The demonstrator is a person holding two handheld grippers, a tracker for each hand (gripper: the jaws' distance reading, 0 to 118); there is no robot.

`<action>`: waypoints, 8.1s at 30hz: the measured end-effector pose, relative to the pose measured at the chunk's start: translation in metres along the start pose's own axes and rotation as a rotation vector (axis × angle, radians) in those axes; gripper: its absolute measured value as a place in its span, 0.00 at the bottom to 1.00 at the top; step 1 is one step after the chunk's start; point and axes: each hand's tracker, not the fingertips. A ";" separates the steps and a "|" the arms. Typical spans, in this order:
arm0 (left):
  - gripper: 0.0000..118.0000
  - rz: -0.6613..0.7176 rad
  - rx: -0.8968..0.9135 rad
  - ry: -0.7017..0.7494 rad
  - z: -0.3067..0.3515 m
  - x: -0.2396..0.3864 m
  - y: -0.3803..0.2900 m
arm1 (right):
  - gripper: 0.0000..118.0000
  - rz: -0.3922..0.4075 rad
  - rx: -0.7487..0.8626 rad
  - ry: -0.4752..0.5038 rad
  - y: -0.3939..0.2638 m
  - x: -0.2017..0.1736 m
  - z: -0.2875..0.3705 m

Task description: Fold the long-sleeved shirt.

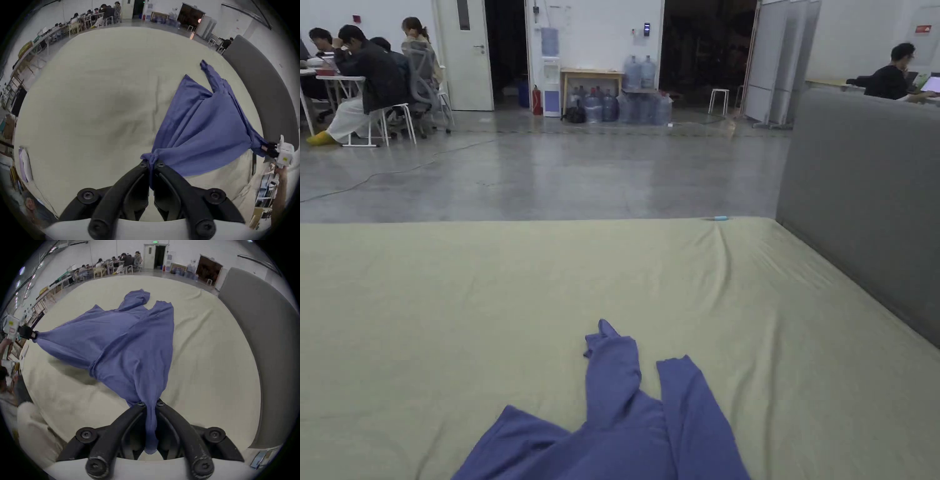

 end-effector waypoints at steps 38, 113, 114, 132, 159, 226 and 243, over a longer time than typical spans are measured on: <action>0.78 0.186 0.141 0.037 0.026 -0.001 -0.142 | 0.00 -0.216 -0.033 0.241 -0.067 -0.085 0.055; 0.01 -0.069 0.659 -0.089 0.301 0.125 0.252 | 0.00 -0.010 0.696 -0.226 0.343 0.038 0.378; 0.01 -0.075 0.679 -0.072 0.311 0.130 0.266 | 0.00 -0.006 0.702 -0.249 0.355 0.041 0.384; 0.01 0.059 0.939 0.093 0.436 0.166 0.395 | 0.00 -0.052 0.876 -0.436 0.510 0.044 0.446; 0.01 -0.106 0.062 0.028 0.039 0.023 0.094 | 0.00 0.154 0.205 -0.005 0.122 0.004 0.043; 0.00 0.076 0.077 -0.054 0.028 0.052 -0.099 | 0.00 -0.316 0.023 0.157 -0.011 -0.045 0.009; 0.00 -0.101 0.074 -0.067 -0.001 0.084 0.002 | 0.00 -0.398 -0.031 0.219 -0.037 -0.049 0.004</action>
